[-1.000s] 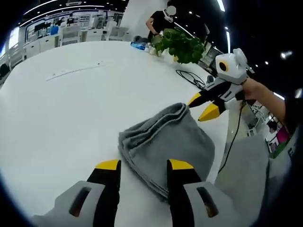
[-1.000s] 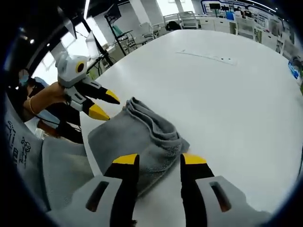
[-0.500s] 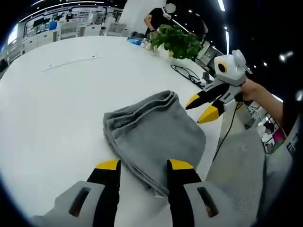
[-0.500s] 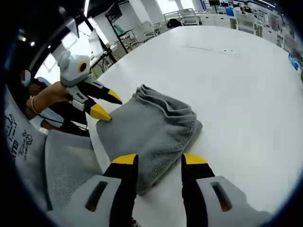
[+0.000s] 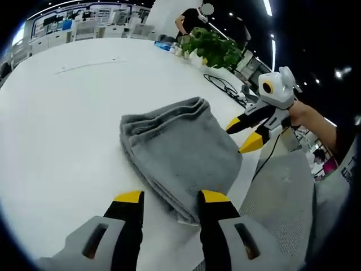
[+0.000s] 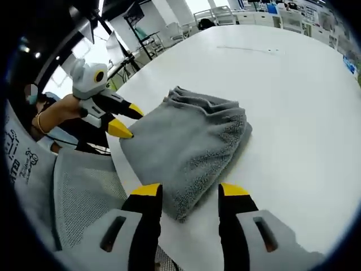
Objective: Fold the towel on the table until its edges align and the towel forms a compact rectangular stack.
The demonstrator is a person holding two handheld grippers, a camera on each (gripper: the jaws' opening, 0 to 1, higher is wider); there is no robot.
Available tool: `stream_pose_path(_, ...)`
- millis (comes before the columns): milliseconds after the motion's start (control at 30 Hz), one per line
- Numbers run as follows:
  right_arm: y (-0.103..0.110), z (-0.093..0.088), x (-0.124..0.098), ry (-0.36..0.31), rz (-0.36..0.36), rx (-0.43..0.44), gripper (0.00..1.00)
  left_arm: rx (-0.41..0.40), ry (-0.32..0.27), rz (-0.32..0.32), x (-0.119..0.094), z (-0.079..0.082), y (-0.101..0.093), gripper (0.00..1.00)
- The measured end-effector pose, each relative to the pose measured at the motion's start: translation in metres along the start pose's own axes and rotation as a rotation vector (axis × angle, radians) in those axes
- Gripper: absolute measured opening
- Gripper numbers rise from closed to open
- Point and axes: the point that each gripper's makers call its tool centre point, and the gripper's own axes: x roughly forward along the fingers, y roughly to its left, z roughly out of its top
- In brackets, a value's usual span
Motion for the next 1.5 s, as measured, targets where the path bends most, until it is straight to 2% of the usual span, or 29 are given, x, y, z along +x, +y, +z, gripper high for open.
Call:
stream_pose_path(733,-0.006,-0.018,0.020,0.010,0.009,0.094,0.38,-0.075,0.027,-0.046,0.018,-0.019,0.002,0.39)
stream_pose_path(900,-0.003,-0.018,0.023,0.008,0.027,0.101,0.35,-0.062,0.032,-0.075,0.022,-0.019,-0.001,0.34)
stream_pose_path(1167,-0.002,-0.016,0.025,0.002,0.040,0.083,0.31,-0.037,0.024,-0.084,0.024,-0.019,-0.003,0.32)
stream_pose_path(1500,-0.002,-0.015,0.028,0.016,0.028,0.066,0.29,0.004,0.016,-0.057,0.026,-0.018,-0.003,0.29)
